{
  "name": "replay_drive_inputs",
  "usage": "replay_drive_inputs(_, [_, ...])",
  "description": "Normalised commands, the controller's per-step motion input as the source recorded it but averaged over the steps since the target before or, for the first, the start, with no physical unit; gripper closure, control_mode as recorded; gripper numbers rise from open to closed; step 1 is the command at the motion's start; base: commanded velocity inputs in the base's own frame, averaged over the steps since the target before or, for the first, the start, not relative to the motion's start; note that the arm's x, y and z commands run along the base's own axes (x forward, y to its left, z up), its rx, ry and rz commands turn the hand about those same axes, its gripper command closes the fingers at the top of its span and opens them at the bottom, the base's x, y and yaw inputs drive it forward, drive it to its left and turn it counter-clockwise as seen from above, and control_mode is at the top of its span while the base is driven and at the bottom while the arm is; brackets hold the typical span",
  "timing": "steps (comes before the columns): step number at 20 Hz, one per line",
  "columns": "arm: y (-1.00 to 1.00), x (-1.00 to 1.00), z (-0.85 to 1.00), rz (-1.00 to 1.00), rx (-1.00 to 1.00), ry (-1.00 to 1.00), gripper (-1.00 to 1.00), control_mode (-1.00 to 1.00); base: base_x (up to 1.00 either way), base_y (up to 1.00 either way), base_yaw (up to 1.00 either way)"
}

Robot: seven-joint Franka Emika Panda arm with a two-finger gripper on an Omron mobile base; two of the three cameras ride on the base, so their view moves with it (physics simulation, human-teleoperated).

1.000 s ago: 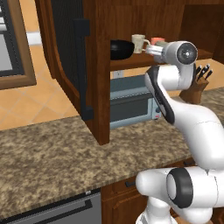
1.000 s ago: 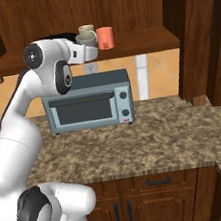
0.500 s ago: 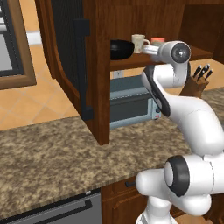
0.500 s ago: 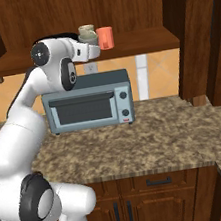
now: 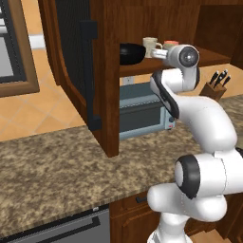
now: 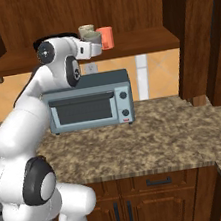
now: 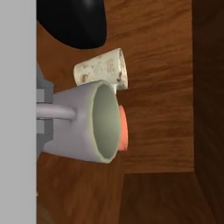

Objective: Gather all objects into one cabinet and sort the glasses and bowls to opposite sides.

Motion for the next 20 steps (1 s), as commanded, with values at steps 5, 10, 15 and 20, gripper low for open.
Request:
replay_drive_inputs(5, [0.02, 0.35, -0.09, 0.00, 0.00, 0.00, 1.00, -1.00, 0.00, 0.00, 0.00])
replay_drive_inputs(10, [0.00, 0.38, -0.07, 0.00, 0.00, 0.00, 1.00, -1.00, 0.00, 0.00, 0.00])
replay_drive_inputs(15, [0.00, 0.10, -0.01, 0.00, 0.02, 0.00, 1.00, -1.00, 0.00, 0.00, 0.00])
replay_drive_inputs(20, [0.15, 0.01, -0.10, 0.00, 0.12, 0.00, -1.00, -1.00, 0.00, 0.00, 0.00])
